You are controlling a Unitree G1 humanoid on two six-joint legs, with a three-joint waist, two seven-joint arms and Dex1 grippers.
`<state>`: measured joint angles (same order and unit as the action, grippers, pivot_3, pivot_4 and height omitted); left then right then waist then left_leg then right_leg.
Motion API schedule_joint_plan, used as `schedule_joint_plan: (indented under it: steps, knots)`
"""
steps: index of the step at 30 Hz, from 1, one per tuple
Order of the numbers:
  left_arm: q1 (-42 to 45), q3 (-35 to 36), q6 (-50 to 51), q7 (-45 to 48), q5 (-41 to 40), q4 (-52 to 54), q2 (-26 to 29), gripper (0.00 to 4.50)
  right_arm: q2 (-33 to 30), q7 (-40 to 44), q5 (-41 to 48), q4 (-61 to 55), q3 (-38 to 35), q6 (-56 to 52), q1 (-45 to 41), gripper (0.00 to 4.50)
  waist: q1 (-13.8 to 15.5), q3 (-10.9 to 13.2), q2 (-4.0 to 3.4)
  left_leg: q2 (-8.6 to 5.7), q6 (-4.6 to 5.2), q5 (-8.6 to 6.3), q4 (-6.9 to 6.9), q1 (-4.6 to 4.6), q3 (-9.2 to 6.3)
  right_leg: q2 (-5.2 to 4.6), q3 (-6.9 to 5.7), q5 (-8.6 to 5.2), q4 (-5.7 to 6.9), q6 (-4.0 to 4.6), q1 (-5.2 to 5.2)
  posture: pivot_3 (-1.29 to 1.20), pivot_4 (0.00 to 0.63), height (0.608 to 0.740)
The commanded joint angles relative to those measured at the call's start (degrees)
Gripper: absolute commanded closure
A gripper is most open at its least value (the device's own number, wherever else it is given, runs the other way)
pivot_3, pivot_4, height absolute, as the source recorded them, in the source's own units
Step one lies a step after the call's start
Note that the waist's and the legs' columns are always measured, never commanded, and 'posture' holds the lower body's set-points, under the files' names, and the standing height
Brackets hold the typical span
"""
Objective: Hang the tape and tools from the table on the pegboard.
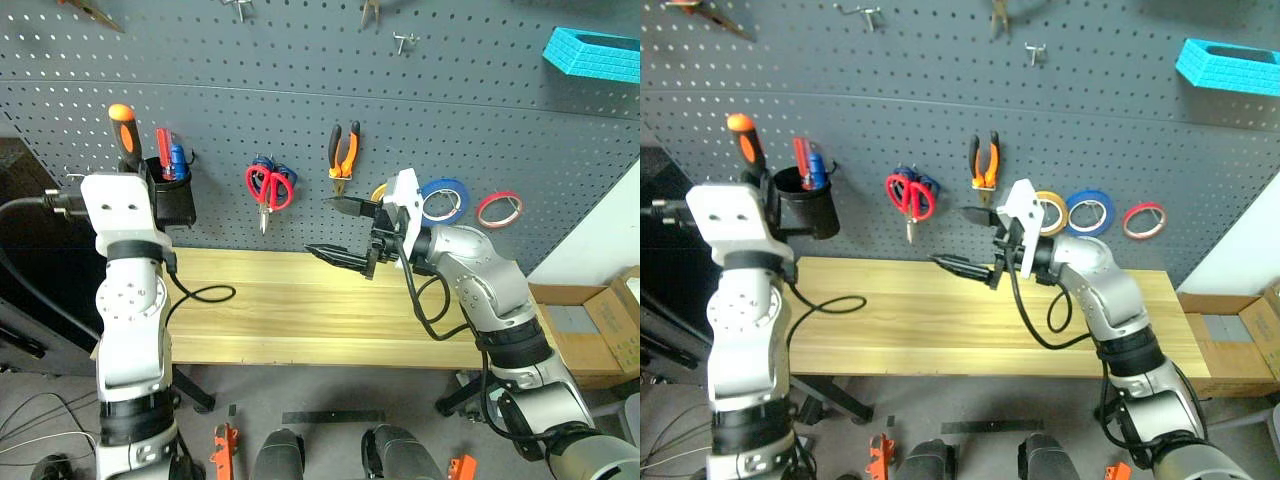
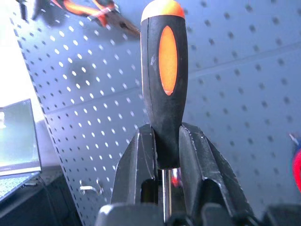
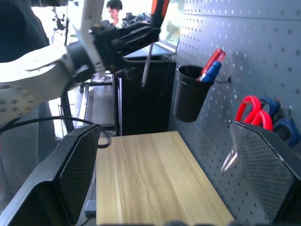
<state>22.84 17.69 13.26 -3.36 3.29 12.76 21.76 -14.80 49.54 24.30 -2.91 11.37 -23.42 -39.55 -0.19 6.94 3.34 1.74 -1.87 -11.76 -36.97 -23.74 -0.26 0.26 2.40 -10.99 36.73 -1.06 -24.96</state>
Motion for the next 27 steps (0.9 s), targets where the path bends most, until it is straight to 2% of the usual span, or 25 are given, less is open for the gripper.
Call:
schedule_joint_plan:
  steps: [1, 9, 15, 18, 27]
  knots:
    - [7.7, 0.7, -3.2, 0.6, -1.5, -5.5, 1.9, 4.17, 1.8, -2.6, -2.1, 1.8, -1.3, 3.3, -2.5, 0.00, 0.0, -0.3, 0.05, 0.00, 0.00, 0.00, -0.01, 0.02, 0.00, 0.01, 0.00, 0.04, 0.03, 0.02, 0.01, 0.05, 0.000, 0.740]
    - [21.6, -1.2, -9.6, 3.7, -2.0, -22.5, 5.7, 4.17, 5.0, -5.5, -5.1, 6.4, -1.8, 7.8, -4.5, 0.00, -0.3, -1.1, 0.05, 0.04, 0.04, 0.08, -0.02, 0.19, 0.09, 0.12, 0.14, 0.32, 0.14, -0.14, 0.03, 0.04, 0.000, 0.740]
    - [29.5, -1.9, -13.9, 1.2, -0.6, -38.0, 7.6, 4.17, 6.3, -6.0, -5.1, 6.5, -2.5, 9.5, -5.0, 0.00, -0.5, -1.1, 0.05, 0.07, 0.04, 0.09, 0.02, 0.18, 0.18, 0.14, 0.23, 0.27, 0.15, -0.11, -0.03, 0.02, 0.000, 0.740]
    - [31.5, -1.8, -15.2, 2.1, -1.7, -44.4, 7.6, 4.17, 6.4, -6.2, -5.2, 6.7, -2.7, 9.9, -5.2, 0.00, -0.7, -1.1, 0.06, 0.08, 0.04, 0.09, 0.02, 0.15, 0.21, 0.14, 0.24, 0.26, 0.14, -0.12, -0.04, 0.02, 0.000, 0.740]
    - [30.3, -2.2, -21.4, 1.1, -1.1, -53.6, 8.3, 4.17, 5.5, -7.1, -5.5, 6.0, -3.0, 9.6, -4.5, 0.00, -1.7, -1.2, 0.09, 0.09, 0.03, 0.09, 0.01, 0.11, 0.23, 0.13, 0.25, 0.34, 0.19, -0.01, -0.08, 0.00, 0.000, 0.740]
